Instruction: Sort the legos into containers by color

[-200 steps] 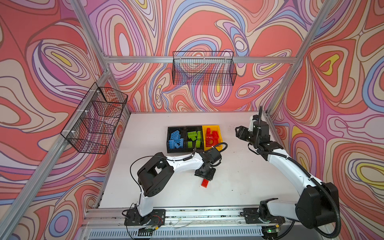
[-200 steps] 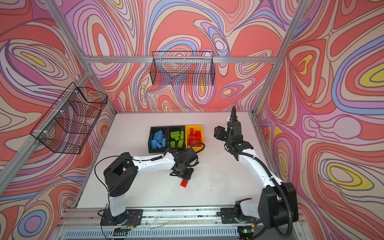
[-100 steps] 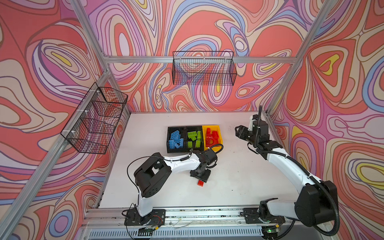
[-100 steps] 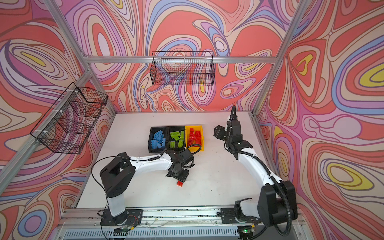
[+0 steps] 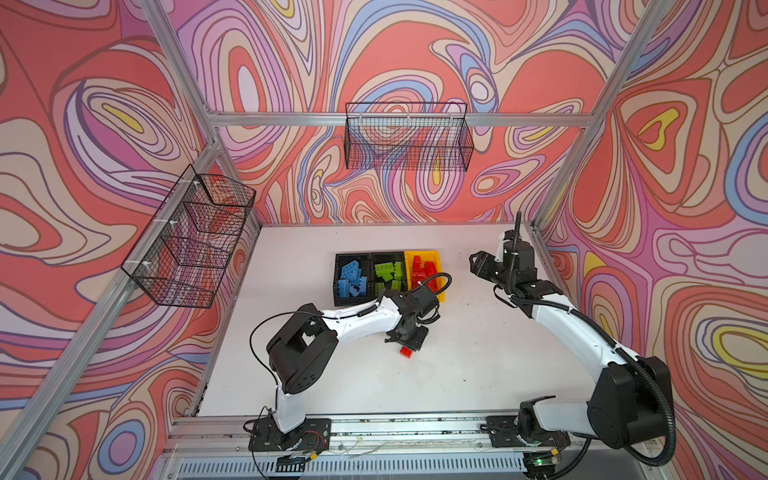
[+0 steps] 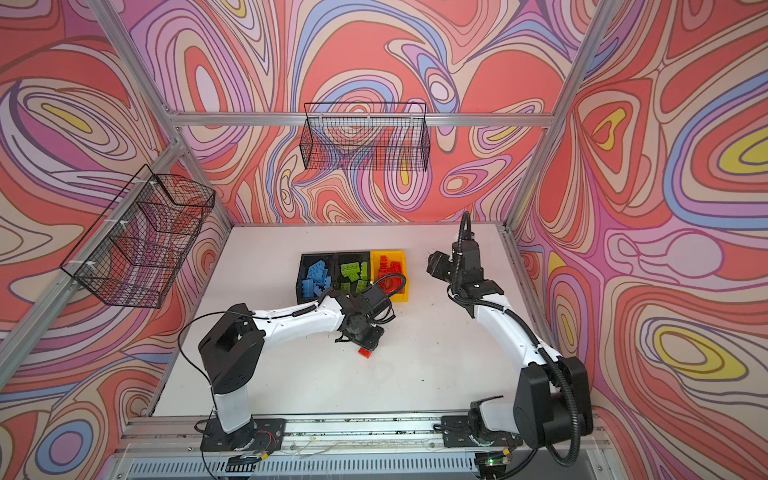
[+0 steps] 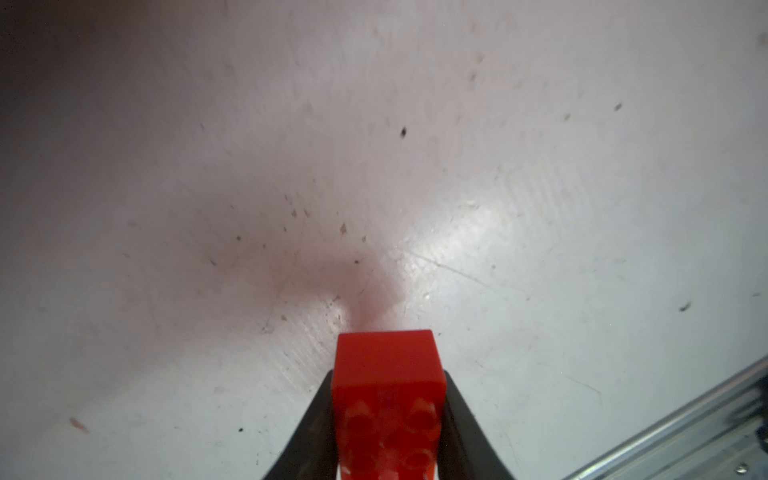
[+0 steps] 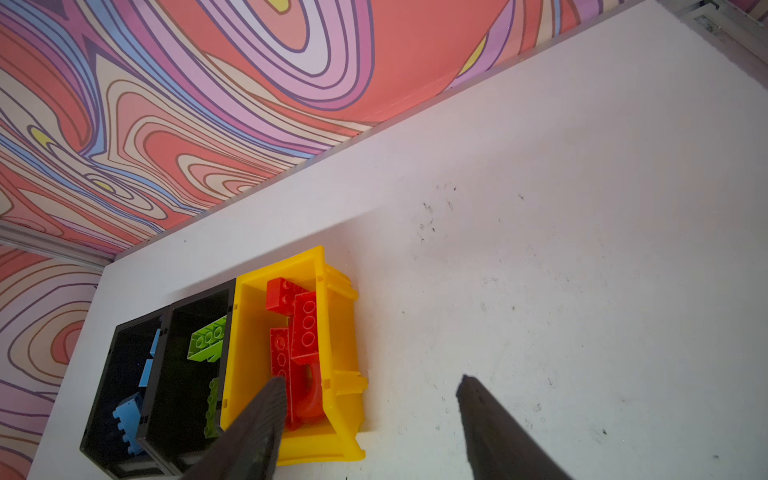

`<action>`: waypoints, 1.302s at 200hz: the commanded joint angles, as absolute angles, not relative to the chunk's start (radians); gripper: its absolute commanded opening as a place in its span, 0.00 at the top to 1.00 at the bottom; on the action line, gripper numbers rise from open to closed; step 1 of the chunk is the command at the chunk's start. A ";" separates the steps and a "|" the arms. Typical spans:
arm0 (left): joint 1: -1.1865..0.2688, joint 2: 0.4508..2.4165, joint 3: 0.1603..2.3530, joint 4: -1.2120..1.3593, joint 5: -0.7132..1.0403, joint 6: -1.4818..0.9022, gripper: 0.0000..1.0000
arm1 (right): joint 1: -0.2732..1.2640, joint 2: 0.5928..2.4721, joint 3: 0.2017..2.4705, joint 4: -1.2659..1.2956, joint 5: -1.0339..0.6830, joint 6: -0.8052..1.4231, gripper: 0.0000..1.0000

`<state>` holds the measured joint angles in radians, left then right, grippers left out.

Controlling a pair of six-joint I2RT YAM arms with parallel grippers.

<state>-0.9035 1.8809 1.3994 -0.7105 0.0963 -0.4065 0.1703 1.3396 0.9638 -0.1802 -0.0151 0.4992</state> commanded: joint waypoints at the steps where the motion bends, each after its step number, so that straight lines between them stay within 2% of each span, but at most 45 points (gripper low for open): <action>1: -0.846 1.864 1.509 -0.699 0.059 -0.318 0.72 | 0.166 1.338 0.961 -0.209 0.005 0.502 0.30; 30: -0.757 1.963 1.698 -0.670 0.044 -0.221 0.72 | 0.166 1.338 0.954 -0.214 0.001 0.502 0.30; 65: -0.695 2.170 1.998 -0.666 0.056 -0.197 0.66 | 0.165 1.329 0.960 -0.218 0.003 0.508 0.30; 80: -0.682 2.236 2.081 -0.656 0.061 -0.207 0.59 | 0.166 1.321 0.963 -0.233 0.005 0.506 0.30; 116: -0.660 2.296 2.157 -0.659 0.052 -0.208 0.27 | 0.166 1.275 0.965 -0.289 0.067 0.487 0.30; 128: -0.652 2.279 2.145 -0.647 0.044 -0.202 0.23 | 0.165 1.261 0.959 -0.301 0.089 0.483 0.30; 143: -0.638 2.239 2.126 -0.633 0.032 -0.202 0.22 | 0.165 1.256 0.953 -0.309 0.104 0.483 0.30; 167: -0.605 2.081 1.977 -0.533 -0.017 -0.190 0.22 | 0.166 1.269 0.936 -0.314 0.125 0.481 0.30; 191: -0.540 1.816 1.624 -0.260 -0.075 -0.183 0.17 | 0.166 1.269 0.897 -0.266 0.171 0.448 0.29; 209: -0.471 1.633 1.351 -0.060 -0.121 -0.196 0.12 | 0.165 1.260 0.840 -0.147 0.204 0.414 0.27; 223: -0.425 1.528 1.203 -0.009 -0.169 -0.209 0.09 | 0.165 1.260 0.783 -0.037 0.284 0.395 0.25; 238: -0.402 1.430 1.057 0.039 -0.274 -0.196 0.00 | 0.166 1.270 0.709 0.105 0.394 0.369 0.23; 260: -0.361 1.308 0.848 0.121 -0.389 -0.199 0.00 | 0.166 1.306 0.591 0.359 0.483 0.297 0.21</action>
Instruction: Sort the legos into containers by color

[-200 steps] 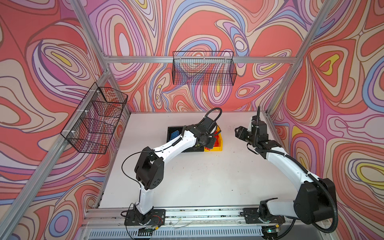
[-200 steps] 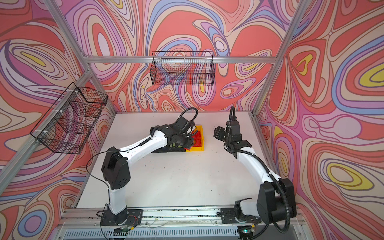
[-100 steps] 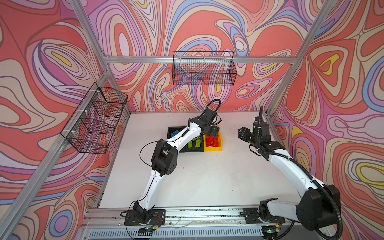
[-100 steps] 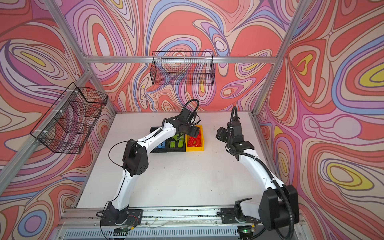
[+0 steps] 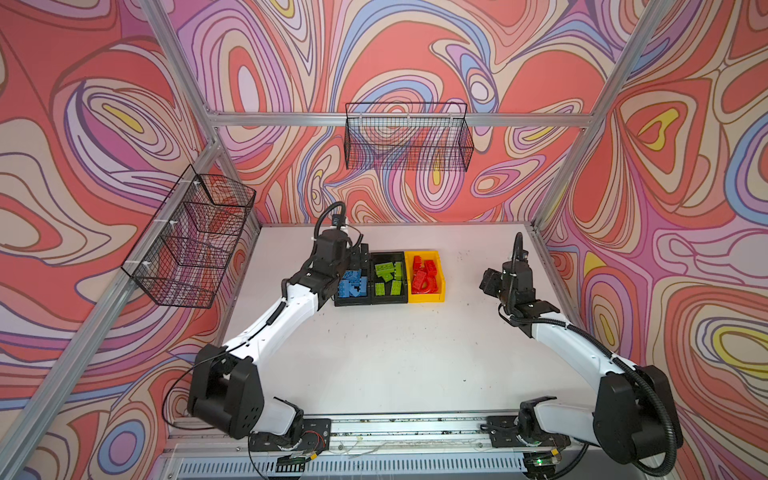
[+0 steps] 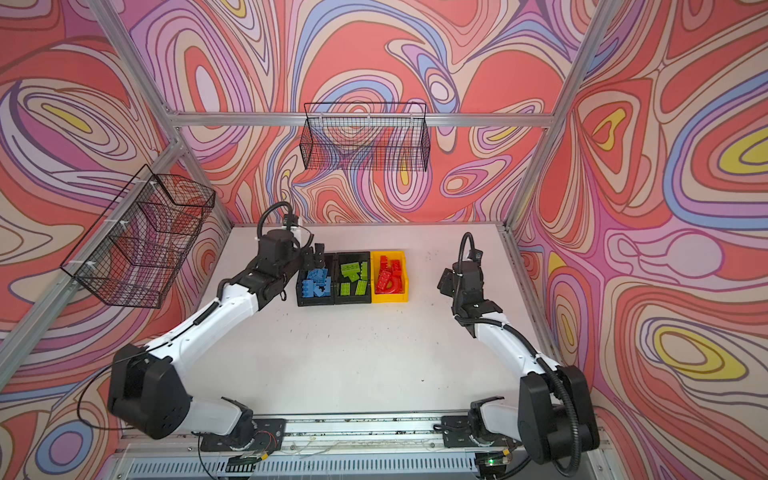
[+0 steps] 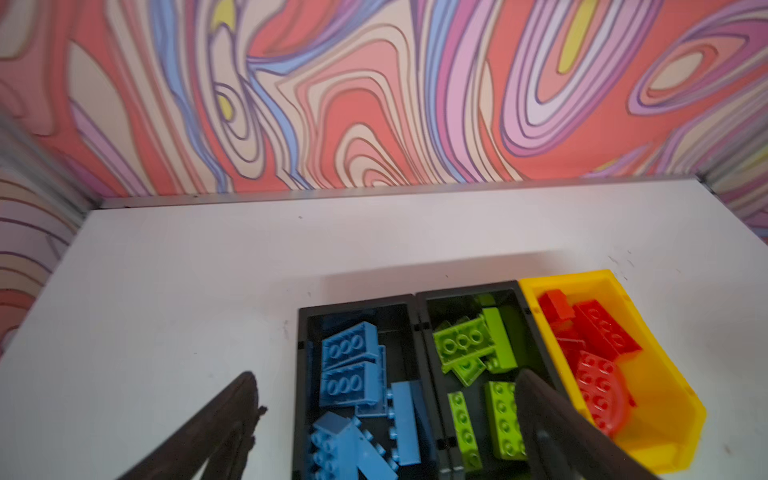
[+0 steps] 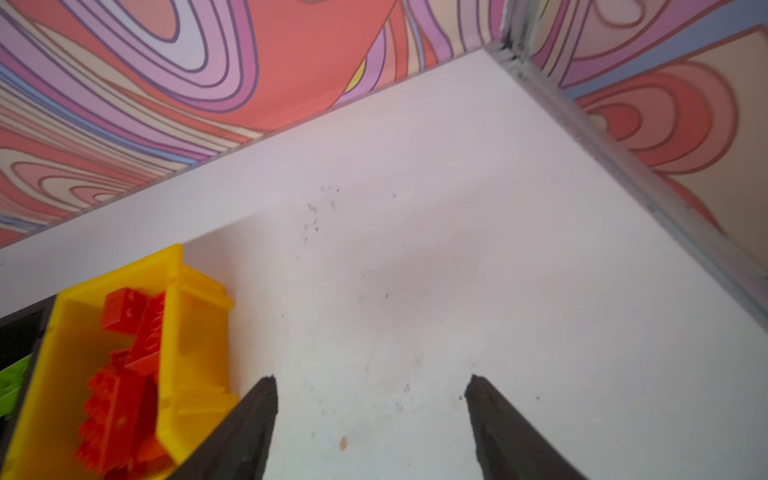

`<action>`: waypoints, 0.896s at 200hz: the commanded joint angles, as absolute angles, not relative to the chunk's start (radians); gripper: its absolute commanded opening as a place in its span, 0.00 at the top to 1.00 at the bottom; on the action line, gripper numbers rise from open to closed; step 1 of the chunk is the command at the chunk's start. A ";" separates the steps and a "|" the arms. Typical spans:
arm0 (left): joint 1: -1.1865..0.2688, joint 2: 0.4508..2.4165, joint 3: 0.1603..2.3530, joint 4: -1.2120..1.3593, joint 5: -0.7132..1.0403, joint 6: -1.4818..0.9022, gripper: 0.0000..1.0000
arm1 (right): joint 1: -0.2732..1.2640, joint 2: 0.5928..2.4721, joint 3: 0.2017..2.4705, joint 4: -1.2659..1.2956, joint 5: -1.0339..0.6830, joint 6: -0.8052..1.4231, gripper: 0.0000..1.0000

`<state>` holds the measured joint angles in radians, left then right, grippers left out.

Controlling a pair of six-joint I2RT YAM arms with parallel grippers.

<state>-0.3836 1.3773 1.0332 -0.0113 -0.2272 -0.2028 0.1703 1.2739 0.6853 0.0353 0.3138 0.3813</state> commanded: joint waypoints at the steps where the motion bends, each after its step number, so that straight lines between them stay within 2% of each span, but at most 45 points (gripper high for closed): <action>1: -0.358 1.304 0.841 0.123 -0.394 -0.200 0.00 | 0.166 1.308 0.587 0.369 0.485 0.294 0.21; 29: -0.317 1.222 0.688 0.092 -0.506 -0.257 0.00 | 0.165 1.397 0.532 0.518 0.528 0.224 0.19; 63: -0.298 1.179 0.557 0.204 -0.663 -0.212 0.00 | 0.166 1.485 0.437 0.771 0.544 0.203 0.19; 103: -0.268 1.238 0.390 0.558 -0.694 -0.084 0.00 | 0.165 1.560 0.441 0.851 0.525 0.119 0.18; 122: -0.235 1.343 0.306 0.849 -0.676 -0.058 0.00 | 0.166 1.559 0.398 0.961 0.499 0.057 0.18; 137: -0.227 1.384 0.348 0.825 -0.647 0.000 0.00 | 0.162 1.573 0.362 1.062 0.478 0.020 0.17; 160: -0.191 1.512 0.328 1.045 -0.593 0.045 0.00 | 0.144 1.673 0.363 1.165 0.440 0.010 0.16; 168: -0.191 1.509 0.336 1.012 -0.564 0.048 0.00 | 0.125 1.655 0.380 1.099 0.397 0.034 0.16; 179: -0.176 1.487 0.364 0.902 -0.485 0.029 0.00 | 0.106 1.692 0.361 1.172 0.366 0.046 0.16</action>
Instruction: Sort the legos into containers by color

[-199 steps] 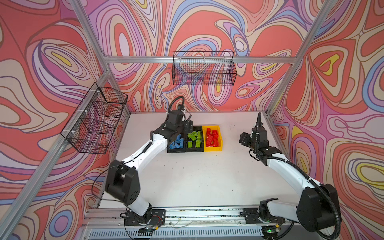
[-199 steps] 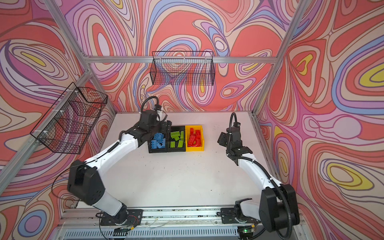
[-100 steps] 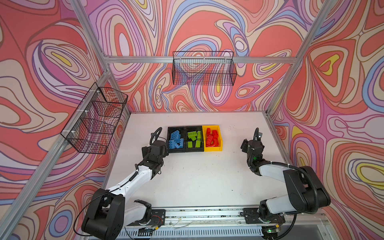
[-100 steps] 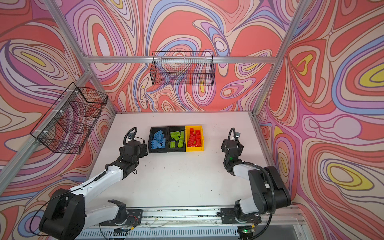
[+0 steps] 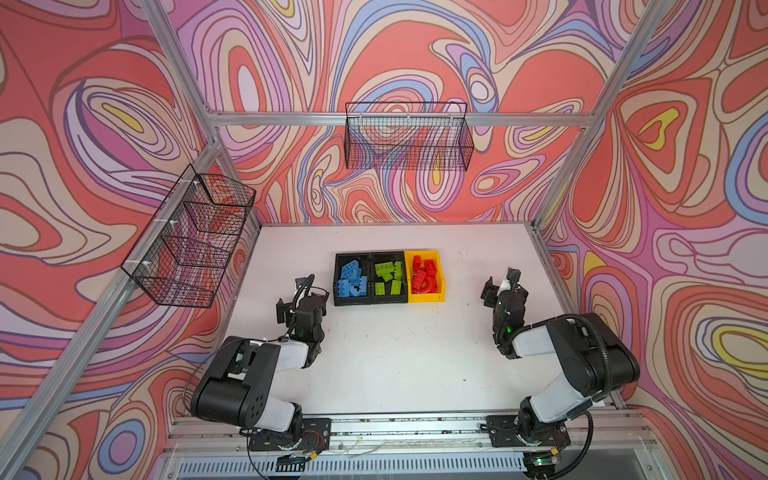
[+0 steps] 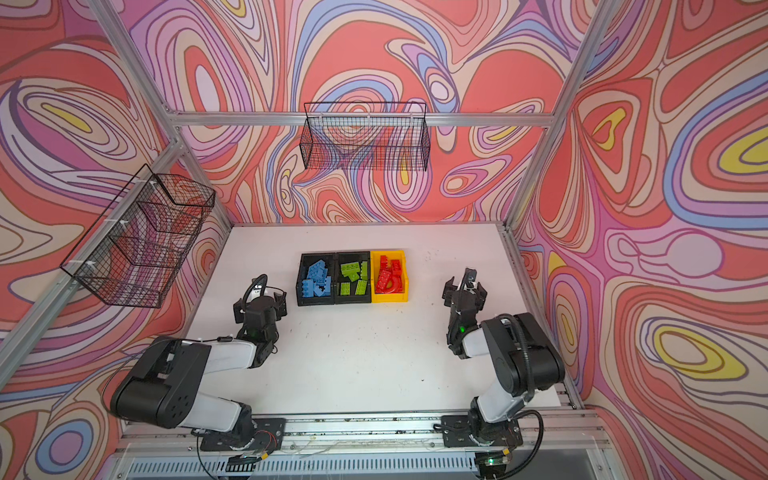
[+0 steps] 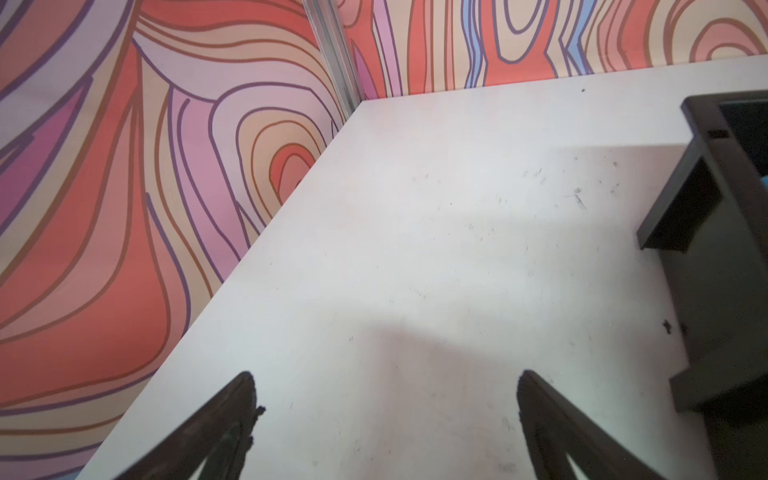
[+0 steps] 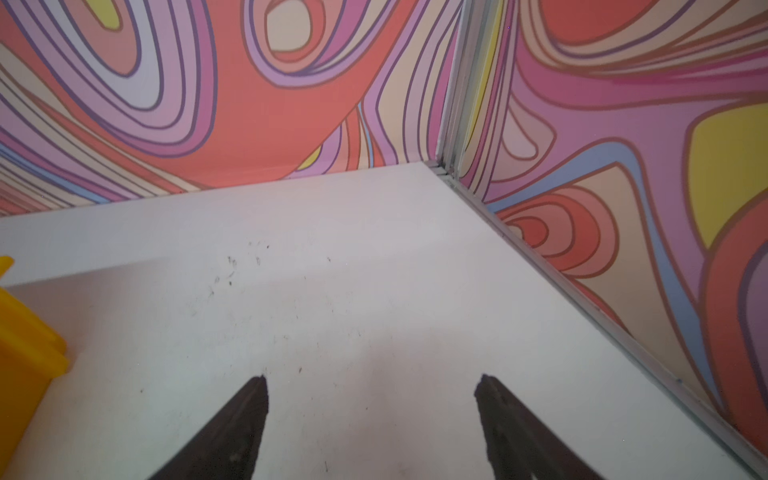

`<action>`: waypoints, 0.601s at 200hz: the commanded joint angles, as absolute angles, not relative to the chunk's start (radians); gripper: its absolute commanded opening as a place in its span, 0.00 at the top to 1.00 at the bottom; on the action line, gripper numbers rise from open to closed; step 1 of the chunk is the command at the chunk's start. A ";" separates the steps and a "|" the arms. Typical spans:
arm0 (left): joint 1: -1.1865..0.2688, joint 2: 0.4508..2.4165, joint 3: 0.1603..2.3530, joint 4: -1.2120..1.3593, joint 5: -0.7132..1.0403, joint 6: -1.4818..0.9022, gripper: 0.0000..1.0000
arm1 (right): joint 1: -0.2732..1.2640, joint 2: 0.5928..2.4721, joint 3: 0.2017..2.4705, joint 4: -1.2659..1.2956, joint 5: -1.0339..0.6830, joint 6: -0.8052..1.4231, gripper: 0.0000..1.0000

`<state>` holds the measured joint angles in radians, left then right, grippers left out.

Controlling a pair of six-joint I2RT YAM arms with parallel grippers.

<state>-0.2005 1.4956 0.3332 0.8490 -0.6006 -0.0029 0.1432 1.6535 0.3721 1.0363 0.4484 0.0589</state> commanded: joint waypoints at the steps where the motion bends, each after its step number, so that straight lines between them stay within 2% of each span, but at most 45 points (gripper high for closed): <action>1: -0.173 1.487 0.366 0.899 -0.475 0.028 0.00 | 0.104 1.699 0.358 1.184 0.363 0.046 0.16; 6: -0.156 1.494 0.369 0.903 -0.429 0.027 0.00 | 0.100 1.729 0.350 1.248 0.367 0.036 0.15; 14: -0.124 1.502 0.371 0.899 -0.359 0.017 0.00 | 0.092 1.697 0.370 1.133 0.322 0.053 0.15; 29: -0.054 1.518 0.375 0.868 -0.236 -0.045 0.00 | 0.080 1.712 0.376 1.152 0.299 0.046 0.16; 37: -0.042 1.573 0.347 1.008 -0.230 -0.033 0.00 | 0.080 1.709 0.375 1.159 0.301 0.045 0.16; 48: -0.040 1.515 0.381 0.830 -0.214 -0.061 0.00 | 0.079 1.709 0.376 1.153 0.305 0.043 0.16; 52: -0.037 1.525 0.378 0.863 -0.214 -0.055 0.00 | 0.080 1.707 0.377 1.149 0.309 0.044 0.04; 56: -0.037 1.549 0.364 0.940 -0.215 -0.041 0.00 | 0.080 1.711 0.376 1.163 0.316 0.043 0.02; 61: -0.038 1.566 0.351 0.985 -0.214 -0.036 0.00 | 0.080 1.715 0.374 1.174 0.317 0.042 0.02; 73: -0.037 1.521 0.381 0.844 -0.209 -0.059 0.00 | 0.080 1.709 0.375 1.160 0.315 0.044 0.02; 86: -0.037 1.561 0.352 0.974 -0.213 -0.037 0.00 | 0.080 1.709 0.374 1.160 0.315 0.043 0.02; 99: -0.038 1.526 0.378 0.859 -0.207 -0.052 0.00 | 0.080 1.713 0.373 1.171 0.317 0.042 0.02; 112: -0.038 1.555 0.359 0.953 -0.210 -0.040 0.00 | 0.080 1.713 0.373 1.171 0.317 0.042 0.02; 120: -0.038 1.545 0.363 0.918 -0.209 -0.046 0.00 | 0.080 1.710 0.374 1.164 0.316 0.043 0.02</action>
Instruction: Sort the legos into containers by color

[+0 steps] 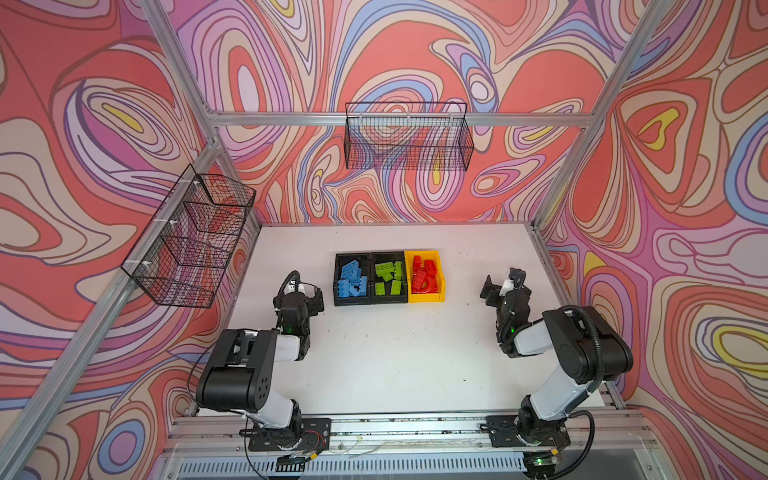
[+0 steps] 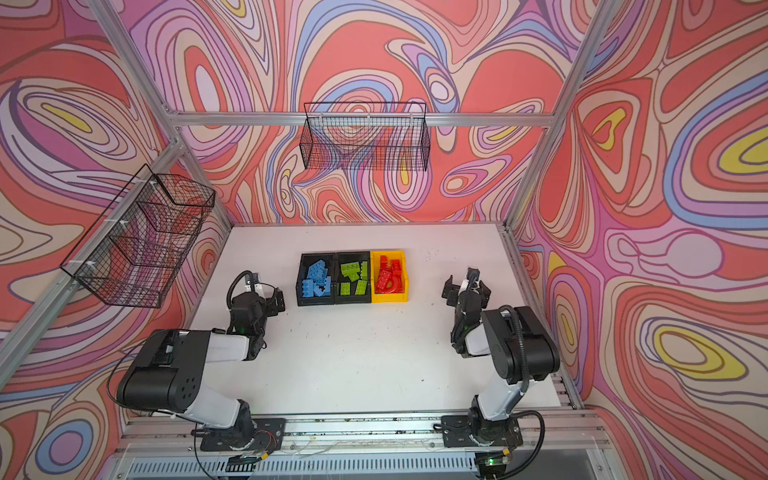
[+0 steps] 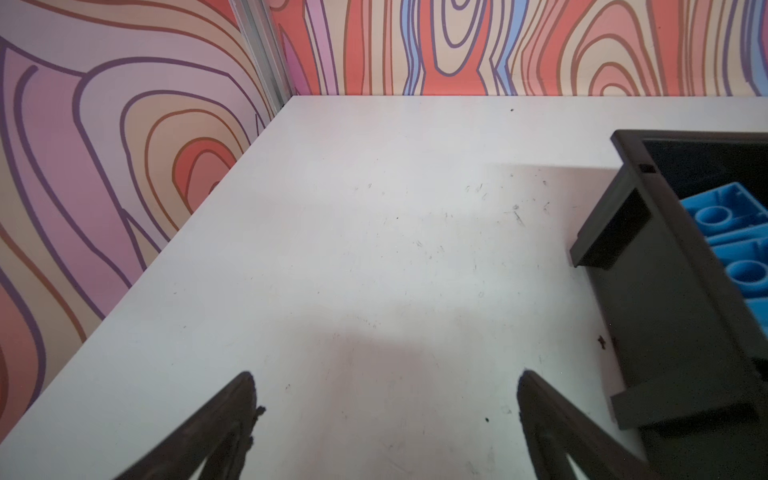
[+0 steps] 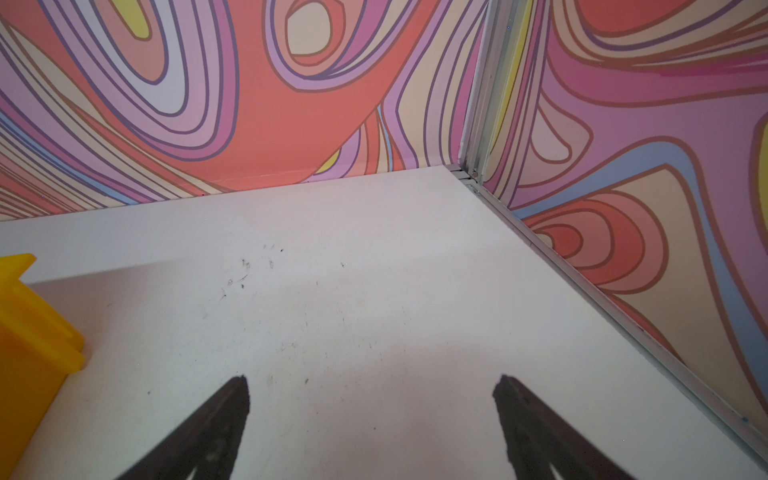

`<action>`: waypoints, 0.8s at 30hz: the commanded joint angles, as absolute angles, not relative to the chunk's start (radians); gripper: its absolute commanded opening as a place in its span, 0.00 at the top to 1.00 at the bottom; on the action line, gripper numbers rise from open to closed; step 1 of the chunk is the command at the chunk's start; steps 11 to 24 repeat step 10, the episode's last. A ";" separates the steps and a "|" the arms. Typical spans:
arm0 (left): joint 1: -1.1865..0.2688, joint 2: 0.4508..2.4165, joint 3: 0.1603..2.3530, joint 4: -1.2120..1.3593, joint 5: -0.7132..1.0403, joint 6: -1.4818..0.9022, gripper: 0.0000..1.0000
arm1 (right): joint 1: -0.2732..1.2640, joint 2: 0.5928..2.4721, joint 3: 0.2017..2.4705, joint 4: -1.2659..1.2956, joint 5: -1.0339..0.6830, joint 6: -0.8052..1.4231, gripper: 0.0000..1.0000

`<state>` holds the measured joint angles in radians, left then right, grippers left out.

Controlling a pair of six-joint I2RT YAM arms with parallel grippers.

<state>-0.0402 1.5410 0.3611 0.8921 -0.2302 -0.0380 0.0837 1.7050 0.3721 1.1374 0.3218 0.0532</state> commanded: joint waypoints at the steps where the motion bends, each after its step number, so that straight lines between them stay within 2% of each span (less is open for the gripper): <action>1: -0.038 1.542 0.365 0.910 -0.209 -0.048 0.00 | 0.080 1.710 0.374 1.164 0.317 0.043 0.02; 24: -0.038 1.544 0.366 0.915 -0.209 -0.046 0.00 | 0.080 1.712 0.376 1.165 0.316 0.043 0.02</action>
